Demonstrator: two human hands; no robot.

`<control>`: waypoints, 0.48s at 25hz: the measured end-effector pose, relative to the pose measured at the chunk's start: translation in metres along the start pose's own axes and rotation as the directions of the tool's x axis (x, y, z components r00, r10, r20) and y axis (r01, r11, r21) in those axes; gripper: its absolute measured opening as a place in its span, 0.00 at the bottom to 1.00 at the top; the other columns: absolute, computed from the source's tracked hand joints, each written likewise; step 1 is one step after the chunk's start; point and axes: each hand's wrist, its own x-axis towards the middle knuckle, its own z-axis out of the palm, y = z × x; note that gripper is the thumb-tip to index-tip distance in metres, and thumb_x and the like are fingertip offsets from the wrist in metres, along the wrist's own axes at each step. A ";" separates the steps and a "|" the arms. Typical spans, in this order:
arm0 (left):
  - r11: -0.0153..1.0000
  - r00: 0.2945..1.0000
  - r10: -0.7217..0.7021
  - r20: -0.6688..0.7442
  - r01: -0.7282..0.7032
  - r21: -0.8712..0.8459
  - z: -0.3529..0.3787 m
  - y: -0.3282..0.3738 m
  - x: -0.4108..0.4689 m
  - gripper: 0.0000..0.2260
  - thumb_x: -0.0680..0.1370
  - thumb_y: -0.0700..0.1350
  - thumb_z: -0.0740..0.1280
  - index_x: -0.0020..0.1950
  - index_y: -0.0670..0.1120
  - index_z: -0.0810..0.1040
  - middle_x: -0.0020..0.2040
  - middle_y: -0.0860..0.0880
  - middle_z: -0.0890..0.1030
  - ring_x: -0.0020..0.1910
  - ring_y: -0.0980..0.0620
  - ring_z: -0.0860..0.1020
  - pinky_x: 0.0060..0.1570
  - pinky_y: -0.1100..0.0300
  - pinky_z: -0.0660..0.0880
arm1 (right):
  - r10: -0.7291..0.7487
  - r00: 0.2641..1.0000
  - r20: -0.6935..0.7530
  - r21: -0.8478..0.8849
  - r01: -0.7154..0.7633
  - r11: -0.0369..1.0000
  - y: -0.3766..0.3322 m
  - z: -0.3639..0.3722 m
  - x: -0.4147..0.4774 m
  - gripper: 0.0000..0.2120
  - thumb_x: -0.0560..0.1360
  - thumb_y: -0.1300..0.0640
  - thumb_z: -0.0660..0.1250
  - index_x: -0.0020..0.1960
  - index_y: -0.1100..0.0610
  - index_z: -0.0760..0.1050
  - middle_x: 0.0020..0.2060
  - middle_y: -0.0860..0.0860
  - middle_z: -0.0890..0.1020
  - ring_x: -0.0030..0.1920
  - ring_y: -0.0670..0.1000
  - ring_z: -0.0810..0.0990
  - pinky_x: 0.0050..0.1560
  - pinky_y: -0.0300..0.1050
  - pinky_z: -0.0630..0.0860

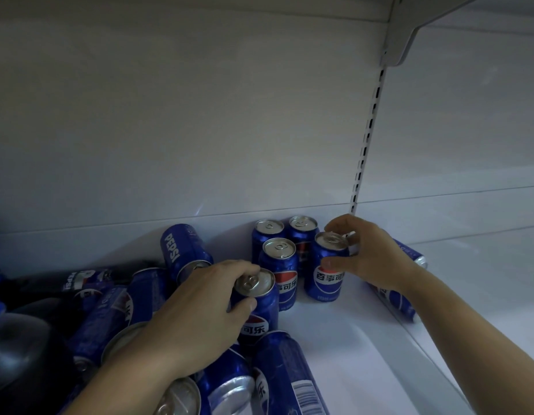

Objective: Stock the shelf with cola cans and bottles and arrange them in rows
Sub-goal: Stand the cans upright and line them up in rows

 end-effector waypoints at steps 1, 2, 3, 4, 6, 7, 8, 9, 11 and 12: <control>1.000 1.000 0.000 0.001 0.000 0.003 0.000 -0.001 0.000 0.20 0.81 0.49 0.68 0.70 0.64 0.69 0.52 0.76 0.67 0.51 0.84 0.64 0.49 0.85 0.63 | 0.000 1.000 0.010 0.010 0.000 1.000 -0.002 0.000 -0.001 0.26 0.66 0.57 0.82 0.56 0.42 0.74 0.51 0.39 0.81 0.48 0.43 0.82 0.44 0.41 0.82; 1.000 1.000 -0.001 0.001 0.001 0.004 0.001 -0.001 0.001 0.20 0.81 0.48 0.68 0.70 0.64 0.70 0.52 0.76 0.67 0.51 0.83 0.65 0.48 0.85 0.63 | -0.002 1.000 0.018 0.020 0.002 1.000 -0.003 0.001 -0.002 0.26 0.66 0.57 0.82 0.57 0.42 0.74 0.50 0.39 0.81 0.48 0.43 0.83 0.45 0.42 0.83; 1.000 1.000 -0.001 0.002 0.001 0.004 0.001 -0.001 0.001 0.20 0.81 0.48 0.68 0.70 0.64 0.70 0.52 0.75 0.67 0.51 0.83 0.65 0.48 0.85 0.63 | -0.008 1.000 0.020 0.024 0.007 1.000 -0.004 0.002 -0.002 0.26 0.66 0.57 0.82 0.56 0.41 0.74 0.49 0.39 0.81 0.48 0.43 0.83 0.45 0.42 0.83; 1.000 1.000 0.000 0.002 0.000 0.005 0.001 -0.001 0.001 0.20 0.81 0.48 0.68 0.70 0.64 0.70 0.52 0.75 0.68 0.52 0.83 0.65 0.48 0.84 0.64 | -0.013 1.000 0.015 0.021 0.012 1.000 -0.005 0.003 -0.002 0.26 0.66 0.57 0.82 0.56 0.41 0.74 0.49 0.39 0.81 0.49 0.43 0.83 0.45 0.42 0.83; 1.000 1.000 0.005 0.005 -0.005 0.006 0.001 0.000 0.000 0.19 0.81 0.48 0.68 0.69 0.65 0.70 0.52 0.75 0.68 0.52 0.83 0.65 0.48 0.83 0.65 | -0.018 1.000 0.002 -0.005 0.018 1.000 -0.006 0.005 -0.002 0.25 0.66 0.55 0.82 0.54 0.39 0.74 0.50 0.39 0.81 0.49 0.42 0.82 0.44 0.39 0.82; 1.000 1.000 0.007 0.005 -0.007 0.009 0.001 0.000 0.000 0.19 0.81 0.48 0.68 0.69 0.65 0.70 0.52 0.75 0.68 0.53 0.84 0.65 0.48 0.83 0.65 | -0.022 1.000 0.000 -0.027 0.022 0.999 -0.007 0.005 -0.002 0.24 0.66 0.54 0.82 0.54 0.39 0.74 0.50 0.39 0.80 0.49 0.42 0.82 0.44 0.39 0.81; 1.000 1.000 0.006 0.004 -0.007 0.010 0.001 0.000 0.000 0.19 0.81 0.49 0.68 0.69 0.65 0.70 0.52 0.75 0.68 0.52 0.84 0.65 0.48 0.83 0.65 | -0.034 0.999 0.001 -0.053 0.034 0.998 -0.008 0.005 -0.003 0.24 0.66 0.53 0.82 0.55 0.40 0.74 0.51 0.39 0.80 0.49 0.41 0.81 0.45 0.38 0.81; 1.000 1.000 0.005 0.004 -0.005 0.008 0.001 0.000 -0.001 0.19 0.81 0.49 0.68 0.69 0.65 0.70 0.52 0.75 0.68 0.52 0.84 0.64 0.48 0.84 0.64 | -0.051 0.999 0.001 -0.082 0.051 0.995 -0.010 0.005 -0.003 0.24 0.66 0.53 0.82 0.55 0.41 0.75 0.52 0.39 0.79 0.49 0.41 0.81 0.45 0.37 0.80; 1.000 1.000 -0.002 0.010 0.002 0.003 0.000 0.000 -0.002 0.19 0.81 0.49 0.67 0.69 0.65 0.70 0.52 0.75 0.68 0.52 0.85 0.64 0.48 0.84 0.64 | -0.085 0.996 -0.005 -0.120 0.084 0.989 -0.013 0.008 -0.004 0.23 0.66 0.52 0.82 0.56 0.42 0.76 0.53 0.39 0.79 0.50 0.40 0.80 0.43 0.34 0.76; 1.000 1.000 -0.006 0.012 0.006 0.003 0.000 0.000 -0.002 0.19 0.81 0.49 0.67 0.69 0.65 0.70 0.53 0.75 0.69 0.52 0.84 0.65 0.47 0.84 0.64 | -0.097 0.995 -0.012 -0.129 0.095 0.987 -0.013 0.010 -0.004 0.23 0.66 0.51 0.82 0.56 0.43 0.76 0.54 0.40 0.79 0.50 0.40 0.79 0.43 0.33 0.75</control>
